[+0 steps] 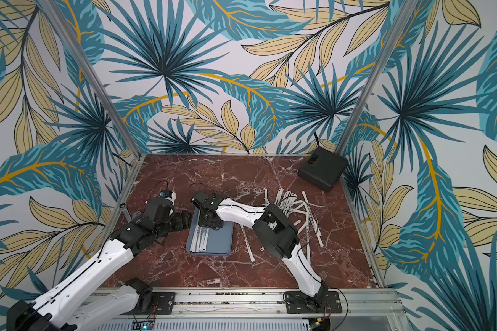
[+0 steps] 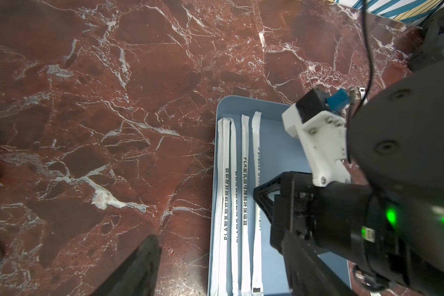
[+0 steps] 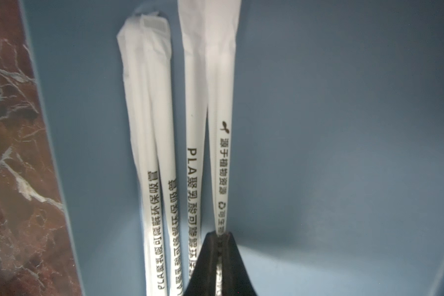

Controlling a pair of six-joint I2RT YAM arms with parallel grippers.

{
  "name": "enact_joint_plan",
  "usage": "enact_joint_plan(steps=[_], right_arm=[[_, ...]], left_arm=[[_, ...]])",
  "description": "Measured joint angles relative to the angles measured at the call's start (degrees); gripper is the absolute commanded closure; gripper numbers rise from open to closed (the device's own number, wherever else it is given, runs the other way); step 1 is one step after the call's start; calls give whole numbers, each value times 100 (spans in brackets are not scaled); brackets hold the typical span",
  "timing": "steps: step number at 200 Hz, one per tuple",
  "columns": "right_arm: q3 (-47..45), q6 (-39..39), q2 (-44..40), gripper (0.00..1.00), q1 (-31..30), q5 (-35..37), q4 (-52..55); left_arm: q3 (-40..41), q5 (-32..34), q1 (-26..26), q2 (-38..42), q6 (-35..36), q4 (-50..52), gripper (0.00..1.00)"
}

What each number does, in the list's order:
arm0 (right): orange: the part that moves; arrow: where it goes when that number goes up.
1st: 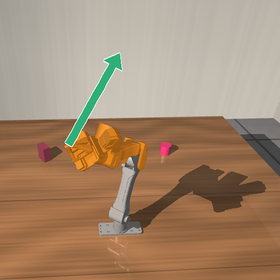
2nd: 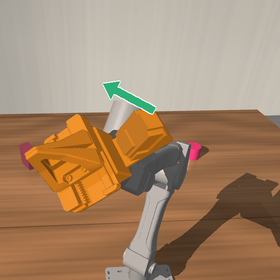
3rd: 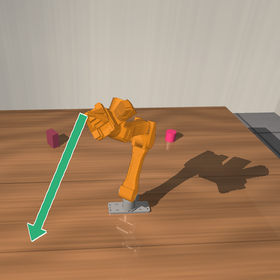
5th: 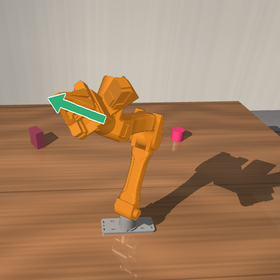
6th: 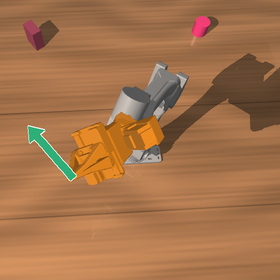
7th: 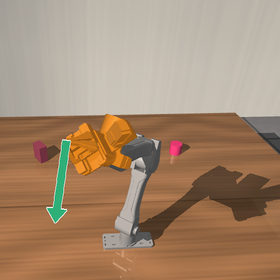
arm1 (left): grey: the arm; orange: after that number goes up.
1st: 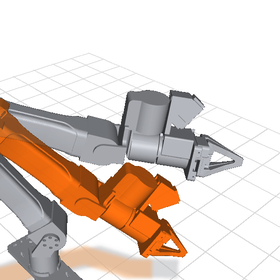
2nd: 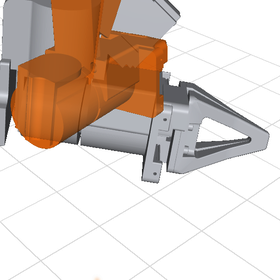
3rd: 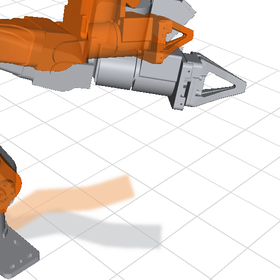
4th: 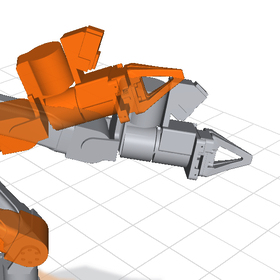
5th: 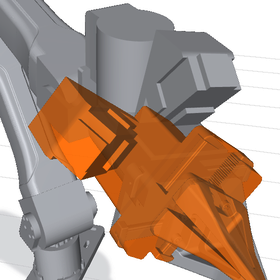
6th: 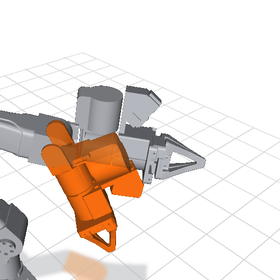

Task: Put the straws into the storage box
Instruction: Place the straw in the storage box.

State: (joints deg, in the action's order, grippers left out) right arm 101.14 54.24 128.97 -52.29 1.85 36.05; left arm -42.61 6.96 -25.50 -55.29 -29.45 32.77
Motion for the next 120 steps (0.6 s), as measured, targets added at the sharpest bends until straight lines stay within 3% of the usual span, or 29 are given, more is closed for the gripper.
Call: enact_joint_plan(steps=[39, 79, 95, 120], right_arm=[[179, -28, 92, 88, -9, -24, 13], [138, -105, 39, 74, -11, -87, 92], [-164, -170, -273, 70, -9, -109, 122], [-1032, -348, -1283, 71, 37, -17, 177]], left_arm=[[0, -50, 0, -2, 0, -35, 20], [-2, -57, 0, -7, 2, -39, 20], [-2, -57, 0, -9, 11, -42, 20], [-7, -105, -44, -83, 7, -103, 21]])
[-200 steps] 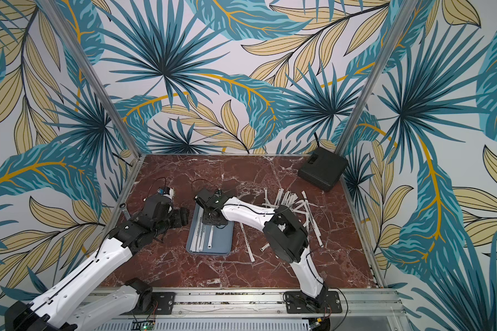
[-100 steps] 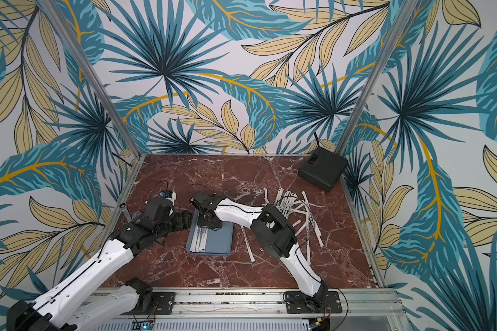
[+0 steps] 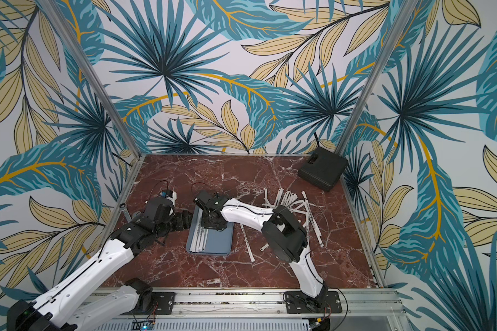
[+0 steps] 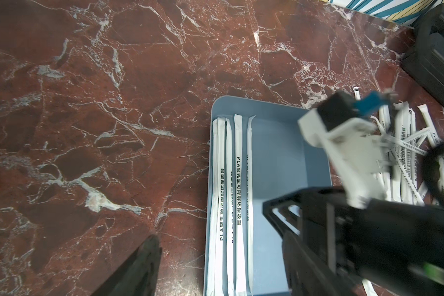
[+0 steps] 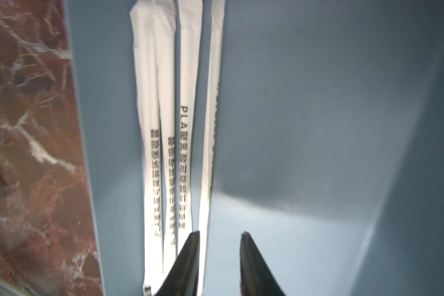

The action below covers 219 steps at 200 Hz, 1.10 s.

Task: Put the straws into the storage box
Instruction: Place the straw in the storage box, then pick up the straw from the center of the board.

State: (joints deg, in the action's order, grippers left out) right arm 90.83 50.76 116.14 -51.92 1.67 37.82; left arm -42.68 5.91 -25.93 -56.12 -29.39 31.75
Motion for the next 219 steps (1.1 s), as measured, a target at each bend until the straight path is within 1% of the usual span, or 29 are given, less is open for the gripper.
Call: enact_joint_plan(steps=[16, 35, 45, 59, 77, 97, 142, 178, 198, 219], right_arm=[[-723, -107, -807, 74, 149, 192, 20], [-1449, -256, -1375, 74, 466, 520, 195], [-1655, -348, -1403, 72, 595, 660, 330], [-1784, -501, -1233, 71, 647, 732, 525], [-1840, -634, -946, 71, 599, 769, 605], [-1853, -737, -726, 73, 564, 820, 616], [-1873, -850, -638, 87, 549, 811, 507], [-1982, -863, -789, 88, 634, 809, 505], [-1954, -852, -1108, 88, 686, 857, 761], [-1539, -752, -1480, 88, 444, 883, 1073]], left_arm=[[-20, 92, -245, -197, -22, -68, 21], [-184, 199, -909, -675, -46, -87, 21], [-321, 219, -1217, -966, -57, -107, 21], [-444, 234, -1578, -1340, -61, -232, 21], [-450, 179, -1792, -1620, -83, -393, 21], [-450, 157, -1814, -1749, -114, -518, 21], [-450, 170, -1818, -1740, -142, -645, 21], [-448, 339, -1749, -1587, -131, -520, 21], [-448, 431, -1373, -1161, -83, -302, 21], [-446, 656, -780, -514, -68, -79, 21]])
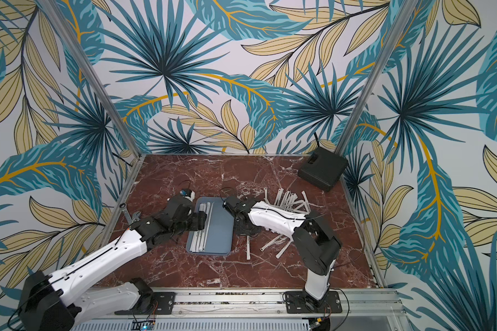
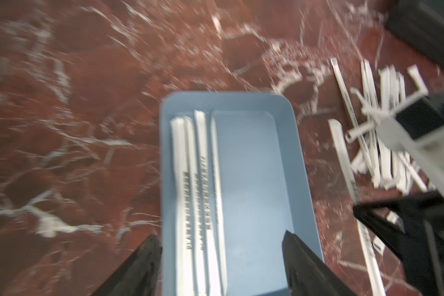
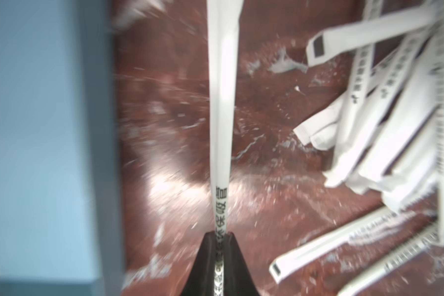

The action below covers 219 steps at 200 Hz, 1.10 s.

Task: Put the straws into the storage box
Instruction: Pick up the straw from the center of the board, then place the straw in the storage box.

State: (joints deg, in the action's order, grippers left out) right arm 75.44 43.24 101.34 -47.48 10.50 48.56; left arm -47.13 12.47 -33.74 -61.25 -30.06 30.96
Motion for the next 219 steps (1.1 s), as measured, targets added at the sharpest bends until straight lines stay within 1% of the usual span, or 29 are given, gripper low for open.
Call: enact_joint_plan(steps=[16, 32, 51, 69, 94, 115, 174, 219], right_arm=[[546, 79, -9, 88, -319, -83, -90], [1060, 181, 214, 88, -533, -284, -411], [1720, 291, 883, 89, -575, -476, -793], [2031, 409, 1517, 89, -531, -610, -1067], [2079, 577, 2116, 89, -485, -721, -1145], [2079, 695, 2402, 89, -468, -793, -1158], [2129, 894, 2496, 89, -463, -994, -1342], [2347, 931, 2660, 86, -463, -1060, -1469]], left_arm=[[2, 118, 339, 400, -24, 101, 21], [15, 98, 422, 549, -44, 101, 21], [66, -85, 422, 490, -107, 107, 21], [120, -240, 422, 413, -151, 125, 21], [160, -409, 422, 402, -186, 101, 21], [179, -520, 422, 376, -214, 52, 21], [190, -684, 422, 199, -236, -7, 21], [190, -693, 422, 197, -221, -11, 21]])
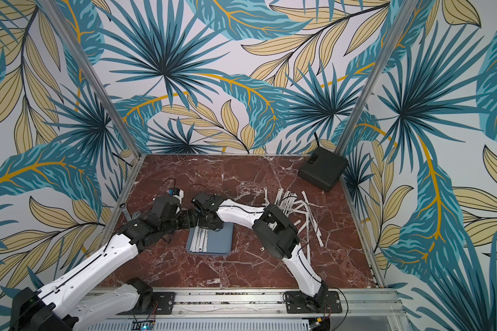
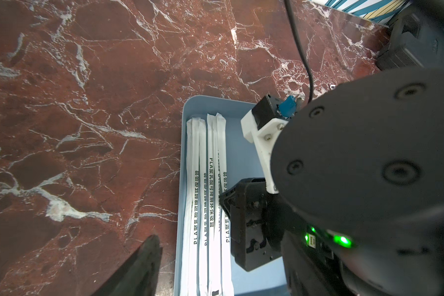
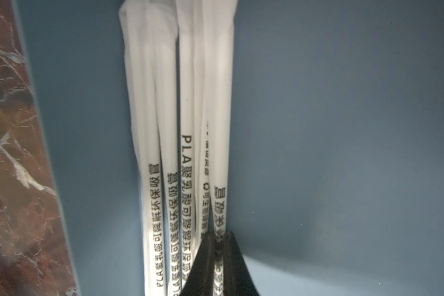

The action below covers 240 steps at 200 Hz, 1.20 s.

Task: Put the straws into the storage box
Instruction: Place the straw in the storage box, then adjust the straw at the center of the board.

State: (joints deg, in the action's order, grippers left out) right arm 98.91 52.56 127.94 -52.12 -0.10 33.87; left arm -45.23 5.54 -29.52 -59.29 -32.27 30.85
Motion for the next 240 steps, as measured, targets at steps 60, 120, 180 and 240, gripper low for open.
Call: enact_joint_plan(steps=[60, 120, 180, 240], right_arm=[[-348, -74, -496, 67, 11, -55, 109], [-2295, -389, -3126, 57, 1193, 168, 234], [-3392, -929, -3418, 30, 2647, 1484, 850], [-2861, -1681, -2203, 43, 3161, 1488, 704]], left_arm=[[-11, 24, 0, 0, 105, 39, 21], [-402, 321, -658, -455, 162, 22, 21], [-1001, 144, -1923, -2240, 166, -411, 21], [-1161, 74, -2039, -2535, 201, -452, 20]])
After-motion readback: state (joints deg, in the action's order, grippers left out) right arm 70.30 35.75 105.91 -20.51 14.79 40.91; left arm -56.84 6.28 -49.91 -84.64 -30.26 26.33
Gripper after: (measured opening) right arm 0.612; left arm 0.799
